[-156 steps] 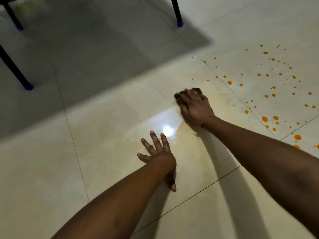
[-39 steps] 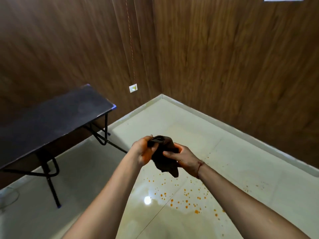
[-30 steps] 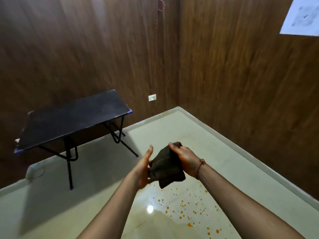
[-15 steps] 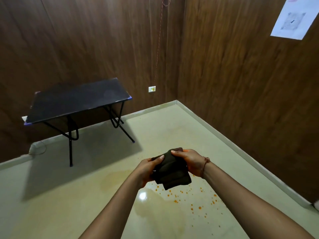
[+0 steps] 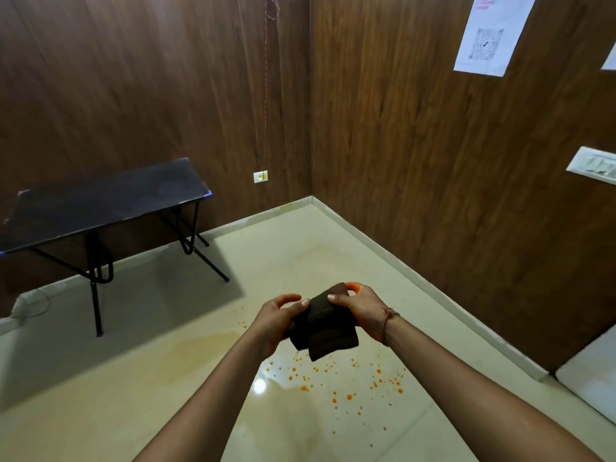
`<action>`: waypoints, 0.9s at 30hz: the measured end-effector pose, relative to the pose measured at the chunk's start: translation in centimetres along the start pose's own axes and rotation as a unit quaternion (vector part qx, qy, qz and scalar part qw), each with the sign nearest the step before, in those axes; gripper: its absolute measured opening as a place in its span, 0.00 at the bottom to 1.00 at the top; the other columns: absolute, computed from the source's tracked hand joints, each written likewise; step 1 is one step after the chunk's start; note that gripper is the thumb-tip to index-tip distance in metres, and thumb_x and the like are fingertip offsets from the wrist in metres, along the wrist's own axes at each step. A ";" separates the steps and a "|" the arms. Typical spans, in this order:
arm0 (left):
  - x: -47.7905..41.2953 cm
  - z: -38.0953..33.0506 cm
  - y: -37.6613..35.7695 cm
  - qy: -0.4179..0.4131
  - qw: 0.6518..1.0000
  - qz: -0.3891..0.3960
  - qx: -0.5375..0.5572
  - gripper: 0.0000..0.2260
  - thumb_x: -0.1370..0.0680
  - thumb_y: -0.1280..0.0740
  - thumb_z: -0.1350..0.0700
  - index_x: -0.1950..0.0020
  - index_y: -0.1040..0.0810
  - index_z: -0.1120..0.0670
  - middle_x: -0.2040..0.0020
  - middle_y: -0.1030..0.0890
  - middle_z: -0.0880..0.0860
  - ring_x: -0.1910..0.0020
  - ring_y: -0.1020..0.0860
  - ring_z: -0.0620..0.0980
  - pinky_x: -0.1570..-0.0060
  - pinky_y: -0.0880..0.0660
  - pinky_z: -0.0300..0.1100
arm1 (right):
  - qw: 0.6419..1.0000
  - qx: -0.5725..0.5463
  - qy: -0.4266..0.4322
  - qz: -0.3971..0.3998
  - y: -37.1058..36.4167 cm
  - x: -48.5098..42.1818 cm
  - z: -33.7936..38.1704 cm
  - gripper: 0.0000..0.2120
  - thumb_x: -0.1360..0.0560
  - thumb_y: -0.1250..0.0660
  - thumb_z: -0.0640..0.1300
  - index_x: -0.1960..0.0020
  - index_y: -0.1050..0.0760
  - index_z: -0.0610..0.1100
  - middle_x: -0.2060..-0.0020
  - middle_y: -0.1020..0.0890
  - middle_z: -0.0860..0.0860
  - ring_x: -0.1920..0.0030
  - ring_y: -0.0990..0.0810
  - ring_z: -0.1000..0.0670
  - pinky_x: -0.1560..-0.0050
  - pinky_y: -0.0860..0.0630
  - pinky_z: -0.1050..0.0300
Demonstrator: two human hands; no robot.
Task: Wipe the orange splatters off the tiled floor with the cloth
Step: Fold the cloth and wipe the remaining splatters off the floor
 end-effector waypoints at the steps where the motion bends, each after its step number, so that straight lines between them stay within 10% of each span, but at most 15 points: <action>1: -0.4 -1.2 -1.1 -0.029 0.999 -0.026 -0.001 0.15 0.25 0.27 0.53 0.40 0.22 0.53 0.47 0.18 0.57 0.53 0.19 0.52 0.61 0.24 0.41 | 1.000 0.015 0.010 -0.006 1.6 -0.3 0.3 0.30 0.27 0.26 0.43 0.30 0.35 0.43 0.43 0.21 0.44 0.45 0.20 0.47 0.50 0.21 0.54; 10: -2.2 -7.9 -11.0 -0.147 0.978 -0.060 -0.134 0.19 0.29 0.25 0.64 0.40 0.23 0.55 0.47 0.20 0.53 0.49 0.21 0.50 0.58 0.21 0.36 | 0.966 0.230 0.117 0.004 12.3 -2.3 5.0 0.13 0.29 0.25 0.43 0.45 0.22 0.46 0.51 0.19 0.51 0.49 0.22 0.51 0.56 0.26 0.63; 16: -3.0 -10.5 -14.3 -0.193 0.883 -0.128 -0.409 0.10 0.26 0.29 0.60 0.45 0.18 0.54 0.53 0.18 0.51 0.55 0.20 0.48 0.63 0.27 0.33 | 0.934 0.332 0.121 0.050 15.7 -3.5 6.3 0.12 0.24 0.32 0.53 0.49 0.20 0.45 0.54 0.18 0.48 0.51 0.22 0.49 0.52 0.25 0.54; 23: -4.9 -11.6 -16.8 -0.197 0.874 -0.043 -0.442 0.04 0.22 0.33 0.54 0.50 0.20 0.52 0.51 0.25 0.50 0.54 0.25 0.46 0.62 0.29 0.32 | 0.892 0.409 0.146 0.130 16.1 -4.2 6.3 0.23 0.28 0.28 0.55 0.38 0.27 0.47 0.47 0.20 0.50 0.48 0.22 0.50 0.55 0.24 0.60; 27: -7.8 -10.2 -17.9 -0.156 0.864 0.012 -0.479 0.07 0.21 0.34 0.53 0.46 0.20 0.54 0.54 0.19 0.52 0.56 0.22 0.51 0.57 0.24 0.43 | 0.868 0.463 0.132 0.126 15.9 -6.1 3.9 0.10 0.27 0.29 0.50 0.50 0.21 0.45 0.56 0.19 0.47 0.55 0.22 0.48 0.63 0.28 0.59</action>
Point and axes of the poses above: each hand's wrist, its own x-axis away from the middle knuckle, its own y-axis out of the back of the hand, z = x × y, the point moved 7 cm from there along -x, towards the middle knuckle
